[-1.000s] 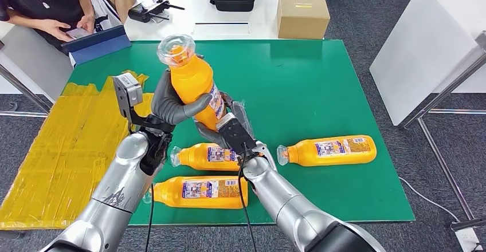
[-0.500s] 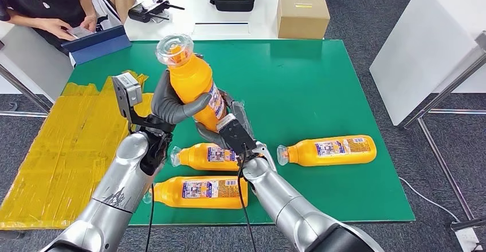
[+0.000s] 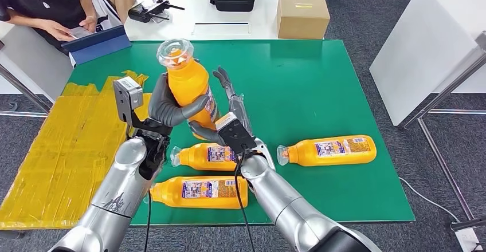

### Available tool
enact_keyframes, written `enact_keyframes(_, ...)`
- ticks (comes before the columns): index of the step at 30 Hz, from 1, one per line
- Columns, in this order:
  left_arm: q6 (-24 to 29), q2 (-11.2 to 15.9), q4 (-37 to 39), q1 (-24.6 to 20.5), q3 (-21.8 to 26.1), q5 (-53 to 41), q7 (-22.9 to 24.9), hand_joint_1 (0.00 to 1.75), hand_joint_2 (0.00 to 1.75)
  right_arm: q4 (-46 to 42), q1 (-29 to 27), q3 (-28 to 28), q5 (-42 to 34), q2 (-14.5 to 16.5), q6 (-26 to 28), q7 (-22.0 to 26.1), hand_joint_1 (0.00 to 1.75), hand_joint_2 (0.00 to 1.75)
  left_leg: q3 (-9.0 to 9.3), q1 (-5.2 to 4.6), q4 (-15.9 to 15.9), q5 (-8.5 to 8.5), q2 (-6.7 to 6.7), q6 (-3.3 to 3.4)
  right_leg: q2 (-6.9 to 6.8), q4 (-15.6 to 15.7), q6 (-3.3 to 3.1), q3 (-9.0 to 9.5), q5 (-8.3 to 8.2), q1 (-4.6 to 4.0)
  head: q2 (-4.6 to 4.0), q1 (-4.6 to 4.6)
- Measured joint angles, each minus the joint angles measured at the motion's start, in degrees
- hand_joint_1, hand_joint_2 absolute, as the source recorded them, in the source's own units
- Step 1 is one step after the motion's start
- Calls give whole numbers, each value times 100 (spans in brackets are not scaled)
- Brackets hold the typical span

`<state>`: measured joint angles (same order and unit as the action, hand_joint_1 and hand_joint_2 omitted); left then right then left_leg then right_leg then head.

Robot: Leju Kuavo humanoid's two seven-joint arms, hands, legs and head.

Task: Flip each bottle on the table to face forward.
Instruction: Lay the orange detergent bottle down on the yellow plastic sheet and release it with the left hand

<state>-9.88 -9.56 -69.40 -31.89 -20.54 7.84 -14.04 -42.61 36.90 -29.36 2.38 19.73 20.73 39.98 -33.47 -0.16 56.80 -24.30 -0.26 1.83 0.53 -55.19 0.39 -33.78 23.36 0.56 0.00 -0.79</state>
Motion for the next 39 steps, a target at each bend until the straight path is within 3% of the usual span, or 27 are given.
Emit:
enact_keyframes(11,229,4,-49,92,178,-131,-16,175,175,-624,-195,-1,95,-96,157,-32,0,175,0,0,0,0,0,0,0,0,0,0,0,0,0,0)
enact_keyframes(19,1705,63,-138,176,534,-1388,-270,175,175,-1750,-659,-36,735,-308,841,-508,0,175,0,0,0,0,0,0,0,0,0,0,0,0,0,0)
enact_keyframes(23,2388,171,-268,265,818,-2246,-324,175,175,-2887,-1087,-138,1555,-602,1169,-984,0,175,-1,1,-1,-1,-1,0,0,0,-1,-1,1,0,0,0)
enact_keyframes(30,2901,500,-283,366,1262,-3034,-542,175,175,-4580,-1856,-167,2534,-1288,1304,-1467,0,175,-1,-1,-1,-2,-1,0,-1,3,-1,-1,2,0,0,0)
enact_keyframes(39,3664,951,326,141,1396,-4940,-583,175,175,-5522,-2671,337,3235,-2022,1368,-1784,0,175,1,-2,0,-2,-1,0,-1,3,-1,0,1,1,0,0)
